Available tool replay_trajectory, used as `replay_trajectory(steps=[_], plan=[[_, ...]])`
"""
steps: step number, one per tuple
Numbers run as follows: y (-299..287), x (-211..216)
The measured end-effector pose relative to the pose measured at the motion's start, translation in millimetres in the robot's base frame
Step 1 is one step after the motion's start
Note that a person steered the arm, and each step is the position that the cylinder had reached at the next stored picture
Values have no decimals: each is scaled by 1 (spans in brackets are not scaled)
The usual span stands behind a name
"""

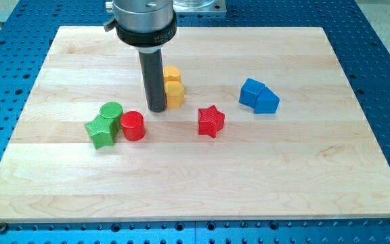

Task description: Move the red circle into the red star

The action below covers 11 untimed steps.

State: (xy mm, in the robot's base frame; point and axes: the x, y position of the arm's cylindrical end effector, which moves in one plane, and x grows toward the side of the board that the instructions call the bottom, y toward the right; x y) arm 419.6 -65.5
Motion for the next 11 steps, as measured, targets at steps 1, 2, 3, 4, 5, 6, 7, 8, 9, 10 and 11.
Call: replay_trajectory(steps=[1, 2, 3, 4, 5, 6, 7, 8, 9, 10, 11], plan=[[-5, -7], [-35, -15], [-48, -17], [-52, -2], [-52, 44], [-52, 84], [-52, 97], [-50, 106], [-2, 107], [59, 105], [75, 105]])
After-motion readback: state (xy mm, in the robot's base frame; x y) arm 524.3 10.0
